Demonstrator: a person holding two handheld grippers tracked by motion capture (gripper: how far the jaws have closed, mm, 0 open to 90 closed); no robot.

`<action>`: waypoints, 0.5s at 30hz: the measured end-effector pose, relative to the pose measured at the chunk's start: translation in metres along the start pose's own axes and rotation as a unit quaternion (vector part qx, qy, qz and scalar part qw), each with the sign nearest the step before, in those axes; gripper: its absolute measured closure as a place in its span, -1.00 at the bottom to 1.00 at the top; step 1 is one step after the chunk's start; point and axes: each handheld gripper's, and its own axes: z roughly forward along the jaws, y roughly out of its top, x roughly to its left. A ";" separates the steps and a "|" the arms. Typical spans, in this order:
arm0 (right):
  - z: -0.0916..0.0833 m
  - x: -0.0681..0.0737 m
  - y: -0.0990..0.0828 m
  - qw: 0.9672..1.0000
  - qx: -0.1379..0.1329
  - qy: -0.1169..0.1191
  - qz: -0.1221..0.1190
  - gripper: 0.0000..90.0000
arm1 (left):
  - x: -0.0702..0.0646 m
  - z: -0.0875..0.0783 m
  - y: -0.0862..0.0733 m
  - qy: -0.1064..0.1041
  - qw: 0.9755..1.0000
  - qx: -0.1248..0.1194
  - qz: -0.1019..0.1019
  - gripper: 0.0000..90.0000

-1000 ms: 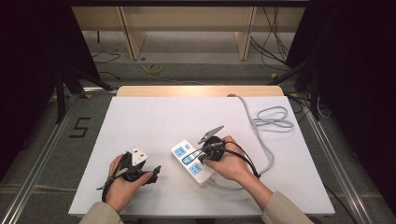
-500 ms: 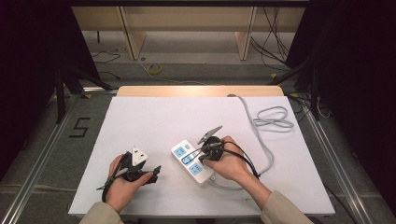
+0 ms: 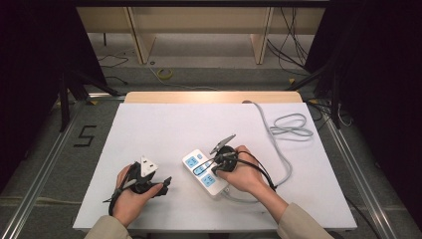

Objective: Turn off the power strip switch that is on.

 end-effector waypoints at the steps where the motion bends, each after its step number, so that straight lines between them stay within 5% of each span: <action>1: 0.000 0.000 0.000 1.000 0.001 0.000 0.000 1.00 | 0.000 0.000 0.000 0.000 1.000 0.000 0.000 -0.57; 15: 0.000 0.004 0.000 1.000 0.003 -0.013 0.008 1.00 | -0.001 0.000 0.000 0.001 1.000 0.003 0.002 -0.57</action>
